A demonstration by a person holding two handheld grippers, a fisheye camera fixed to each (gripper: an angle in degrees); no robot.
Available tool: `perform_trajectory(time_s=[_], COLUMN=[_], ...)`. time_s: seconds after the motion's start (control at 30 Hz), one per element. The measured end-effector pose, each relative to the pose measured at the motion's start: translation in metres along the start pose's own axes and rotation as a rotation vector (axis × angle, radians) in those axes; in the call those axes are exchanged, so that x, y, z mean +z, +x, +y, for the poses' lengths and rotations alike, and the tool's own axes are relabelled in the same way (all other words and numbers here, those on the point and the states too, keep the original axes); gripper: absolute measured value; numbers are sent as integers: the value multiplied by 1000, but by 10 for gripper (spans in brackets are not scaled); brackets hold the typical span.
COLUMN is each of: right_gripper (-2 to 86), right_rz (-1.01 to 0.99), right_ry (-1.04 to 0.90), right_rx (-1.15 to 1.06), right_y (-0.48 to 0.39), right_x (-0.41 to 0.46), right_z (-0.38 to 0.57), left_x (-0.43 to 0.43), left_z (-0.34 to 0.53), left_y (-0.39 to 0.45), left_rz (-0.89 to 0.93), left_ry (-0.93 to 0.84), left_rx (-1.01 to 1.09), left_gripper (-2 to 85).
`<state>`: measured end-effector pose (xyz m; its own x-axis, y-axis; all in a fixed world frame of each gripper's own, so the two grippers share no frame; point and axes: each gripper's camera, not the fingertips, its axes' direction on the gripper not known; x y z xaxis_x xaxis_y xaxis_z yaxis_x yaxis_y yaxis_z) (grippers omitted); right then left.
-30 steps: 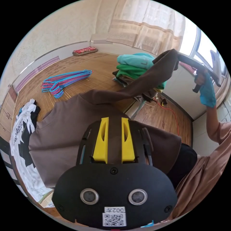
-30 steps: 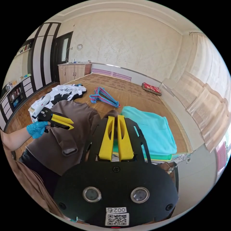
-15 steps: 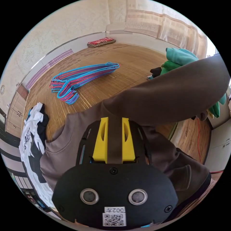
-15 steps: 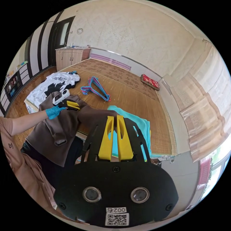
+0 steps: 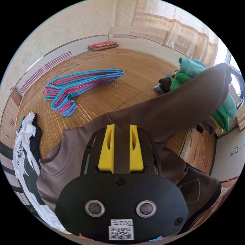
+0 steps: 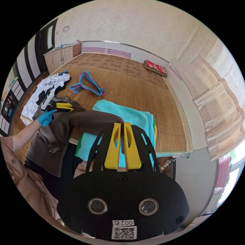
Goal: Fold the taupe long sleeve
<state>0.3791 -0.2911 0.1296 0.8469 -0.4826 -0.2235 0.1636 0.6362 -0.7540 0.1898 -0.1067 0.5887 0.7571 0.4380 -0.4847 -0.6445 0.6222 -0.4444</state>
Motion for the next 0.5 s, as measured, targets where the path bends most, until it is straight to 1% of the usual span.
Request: perform_trajectory(time_s=[0.1, 0.2, 0.27, 0.37, 0.5], right_gripper=[-7, -7, -7, -8, -8], right_rz=[-43, -111, -193, -305, -409], right_ry=[77, 158, 202, 225, 206], right_rx=[-34, -71, -99, -140, -158], right_y=[5, 8, 10, 9, 4], right_x=[-10, -24, -39, -56, -67], right_z=[5, 7, 7, 5, -4], left_x=[-1, 17, 31, 43, 52], left_z=[-4, -9, -13, -17, -18], left_y=[-13, -17, -14, -13, -15], left_rz=[0, -24, -52, -78, -114], left_ry=[21, -33, -59, -76, -81], left_rx=[-25, -26, -14, -43, -90], left_gripper=[45, 41, 40, 40, 40])
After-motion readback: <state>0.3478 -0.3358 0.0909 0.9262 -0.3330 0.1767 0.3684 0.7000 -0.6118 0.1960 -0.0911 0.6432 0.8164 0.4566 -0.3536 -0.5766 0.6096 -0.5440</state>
